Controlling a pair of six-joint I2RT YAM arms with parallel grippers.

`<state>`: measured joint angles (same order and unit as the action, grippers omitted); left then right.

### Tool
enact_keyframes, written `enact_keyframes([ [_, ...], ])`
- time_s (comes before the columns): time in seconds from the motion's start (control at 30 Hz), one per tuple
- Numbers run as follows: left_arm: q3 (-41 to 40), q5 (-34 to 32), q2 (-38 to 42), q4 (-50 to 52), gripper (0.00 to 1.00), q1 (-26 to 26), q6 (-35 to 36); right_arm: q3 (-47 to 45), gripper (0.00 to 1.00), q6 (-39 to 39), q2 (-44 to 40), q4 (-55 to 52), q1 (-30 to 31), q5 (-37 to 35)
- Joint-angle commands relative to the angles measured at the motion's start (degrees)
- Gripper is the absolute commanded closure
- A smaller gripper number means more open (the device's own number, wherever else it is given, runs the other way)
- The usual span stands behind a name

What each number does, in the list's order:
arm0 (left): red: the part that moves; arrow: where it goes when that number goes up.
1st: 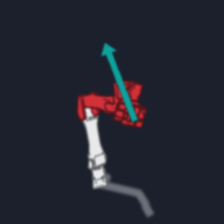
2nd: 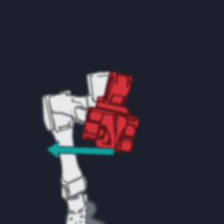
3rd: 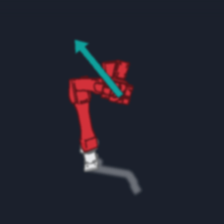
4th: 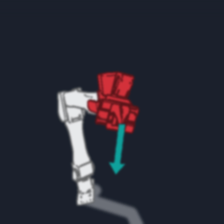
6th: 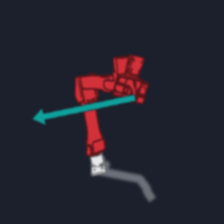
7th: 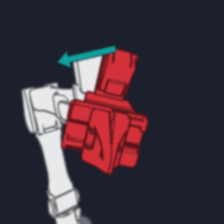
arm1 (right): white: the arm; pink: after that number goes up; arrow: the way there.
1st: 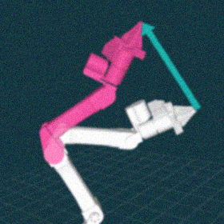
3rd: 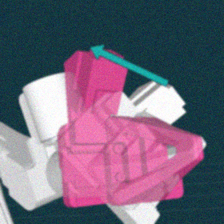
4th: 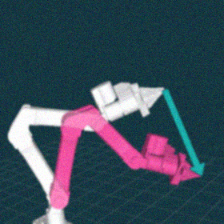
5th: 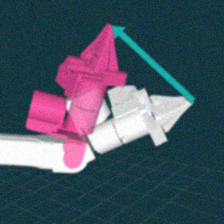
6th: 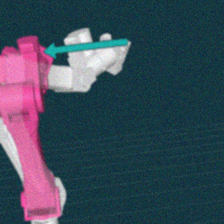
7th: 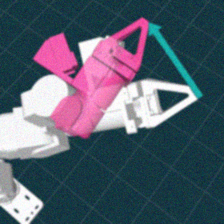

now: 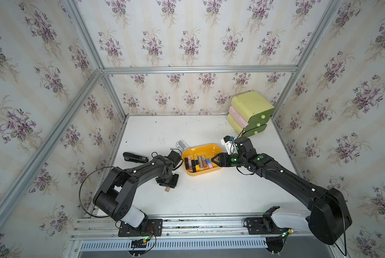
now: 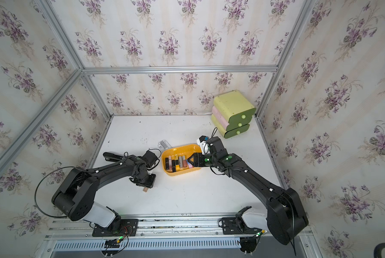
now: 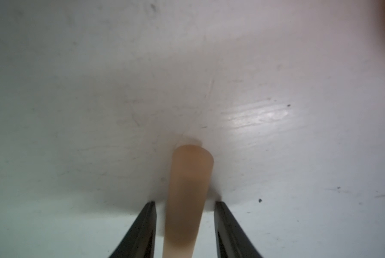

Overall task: Put the lipstick into the storage box
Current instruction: Pick up the lipstick at the center of the board, then place the lipstick in the storage box.

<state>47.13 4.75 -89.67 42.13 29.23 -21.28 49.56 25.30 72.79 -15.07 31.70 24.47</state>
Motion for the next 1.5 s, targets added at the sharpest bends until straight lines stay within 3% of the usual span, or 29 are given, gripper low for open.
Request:
enact_keyframes([
  [0.0,-0.72,1.87,-2.37,-2.68,0.77,-0.05,0.14,-0.13,0.40,-0.60,-0.68,0.59,-0.06,-0.21],
  [0.03,-0.81,2.09,-2.84,-2.93,0.85,-0.05,0.19,-0.08,0.40,-0.71,-0.88,0.49,-0.06,-0.36],
  [0.13,-0.86,2.58,-3.11,-3.05,0.97,-0.05,0.29,0.10,0.40,-0.82,-1.32,0.24,-0.06,-0.71],
  [0.43,2.14,4.47,7.69,0.80,0.97,-1.25,0.97,0.53,0.40,0.29,-1.96,2.02,-0.05,1.73],
  [0.67,8.03,14.99,18.18,-0.20,0.94,-4.00,0.21,1.28,0.40,0.65,-3.72,1.71,-2.69,3.05],
  [0.97,6.39,35.40,22.14,-21.09,0.94,-4.08,-9.10,0.58,0.38,3.44,-4.15,10.05,-2.97,17.42],
  [1.17,4.72,42.44,22.61,-31.55,0.93,-3.68,-13.54,1.01,0.38,7.69,-3.17,18.70,-2.96,24.12],
  [1.47,5.41,45.35,23.66,-34.68,0.93,-1.47,-13.51,4.81,0.38,10.99,1.43,24.18,-0.20,26.69],
])
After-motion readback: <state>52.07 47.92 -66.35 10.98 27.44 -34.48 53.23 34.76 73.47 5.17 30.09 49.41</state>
